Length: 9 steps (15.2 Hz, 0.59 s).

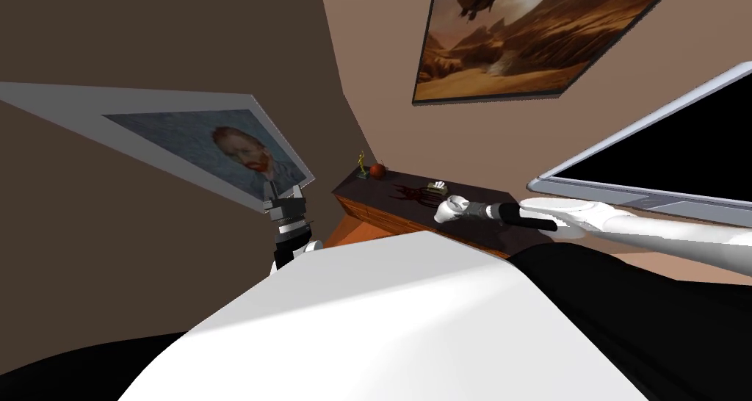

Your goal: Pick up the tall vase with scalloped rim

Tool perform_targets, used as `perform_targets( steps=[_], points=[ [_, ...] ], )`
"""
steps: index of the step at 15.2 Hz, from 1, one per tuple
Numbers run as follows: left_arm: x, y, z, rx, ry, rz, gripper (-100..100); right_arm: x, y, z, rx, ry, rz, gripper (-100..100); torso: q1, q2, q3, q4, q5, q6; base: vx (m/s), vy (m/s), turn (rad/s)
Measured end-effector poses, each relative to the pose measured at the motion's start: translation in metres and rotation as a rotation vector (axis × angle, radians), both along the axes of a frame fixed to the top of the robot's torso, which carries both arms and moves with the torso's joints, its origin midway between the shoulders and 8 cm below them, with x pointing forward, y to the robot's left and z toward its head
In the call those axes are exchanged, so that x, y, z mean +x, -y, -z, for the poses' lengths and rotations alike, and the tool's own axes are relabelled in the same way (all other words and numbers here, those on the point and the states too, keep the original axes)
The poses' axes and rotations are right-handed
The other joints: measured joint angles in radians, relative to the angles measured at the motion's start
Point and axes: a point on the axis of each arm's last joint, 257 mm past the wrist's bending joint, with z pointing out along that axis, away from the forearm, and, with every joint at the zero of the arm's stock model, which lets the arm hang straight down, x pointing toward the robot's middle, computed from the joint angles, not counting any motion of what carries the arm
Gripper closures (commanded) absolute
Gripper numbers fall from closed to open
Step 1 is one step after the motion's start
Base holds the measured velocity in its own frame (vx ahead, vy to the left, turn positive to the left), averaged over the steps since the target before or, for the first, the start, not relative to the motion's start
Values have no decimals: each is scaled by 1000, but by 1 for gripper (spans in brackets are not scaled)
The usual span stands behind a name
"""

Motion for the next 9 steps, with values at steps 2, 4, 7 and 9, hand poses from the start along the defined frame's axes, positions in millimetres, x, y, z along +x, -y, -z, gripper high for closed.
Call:
perform_targets(
  steps=[2,4,7,9],
  points=[
    [0,0,0,0,0,0,0,-7,13,-1,-38,-27,-4,-100,-1,1,0,0,0,0,66,96,-15],
    [0,0,0,0,0,0,0,-12,20,-2,-61,-43,-6,-100,-5,3,1,0,-1,0,21,32,73],
    [0,0,0,0,0,0,0,-24,26,8,-56,-39,31,-100,-12,8,4,2,-3,-1,-39,-26,263],
    [0,0,0,0,0,0,0,-33,30,16,-53,-38,59,-100,-13,10,6,2,-3,0,-43,-30,156]
  ],
)
